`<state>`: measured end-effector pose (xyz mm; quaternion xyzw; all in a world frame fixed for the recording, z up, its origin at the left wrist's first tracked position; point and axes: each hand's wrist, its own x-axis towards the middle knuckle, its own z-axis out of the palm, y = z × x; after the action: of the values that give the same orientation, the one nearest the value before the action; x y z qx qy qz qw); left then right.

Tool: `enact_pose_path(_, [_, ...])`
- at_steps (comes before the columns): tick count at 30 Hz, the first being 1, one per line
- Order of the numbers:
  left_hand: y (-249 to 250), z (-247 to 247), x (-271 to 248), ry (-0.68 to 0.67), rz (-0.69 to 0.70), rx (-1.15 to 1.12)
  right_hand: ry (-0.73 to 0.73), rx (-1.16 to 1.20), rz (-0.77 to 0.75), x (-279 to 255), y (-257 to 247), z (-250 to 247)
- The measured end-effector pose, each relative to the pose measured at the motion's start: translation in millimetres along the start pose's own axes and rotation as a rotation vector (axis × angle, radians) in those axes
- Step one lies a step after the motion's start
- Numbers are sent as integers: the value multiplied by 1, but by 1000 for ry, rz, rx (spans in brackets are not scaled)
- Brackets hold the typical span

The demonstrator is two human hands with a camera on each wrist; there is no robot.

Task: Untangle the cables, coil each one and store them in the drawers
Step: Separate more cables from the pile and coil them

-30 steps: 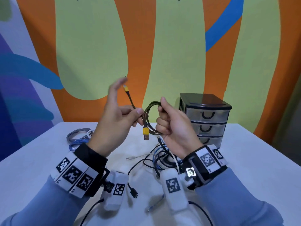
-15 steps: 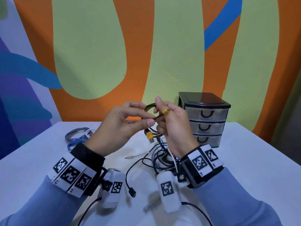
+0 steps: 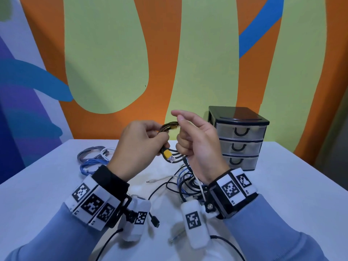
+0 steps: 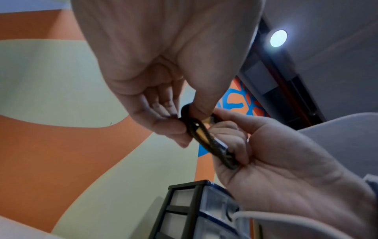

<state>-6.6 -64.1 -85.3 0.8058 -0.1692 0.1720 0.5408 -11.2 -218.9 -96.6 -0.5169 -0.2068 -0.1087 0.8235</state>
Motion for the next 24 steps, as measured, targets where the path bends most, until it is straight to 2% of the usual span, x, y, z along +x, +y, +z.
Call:
enact_pose_path(5, [1, -1, -1, 13, -66, -43, -3, -61, -59, -2, 1, 3])
enact_pose_path(10, [8, -16, 0, -248, -175, -428, 105, 25, -1, 4, -2, -3])
enact_pose_path(11, [8, -16, 0, -264, -189, -481, 116, 61, 17, 5, -2, -5])
enact_pose_path(13, [6, -16, 3, -193, -189, -526, 106, 129, 56, 6, 0, -6])
enact_pose_path(17, [0, -13, 9, 51, -143, -653, 47, 169, 118, 7, 4, -5])
enact_pose_path(19, [0, -13, 9, 47, -137, -674, 44, 120, 92, 6, 4, -5])
enact_pose_path(24, [2, -13, 7, -70, -119, -489, 82, -87, 3, 3, 3, -6])
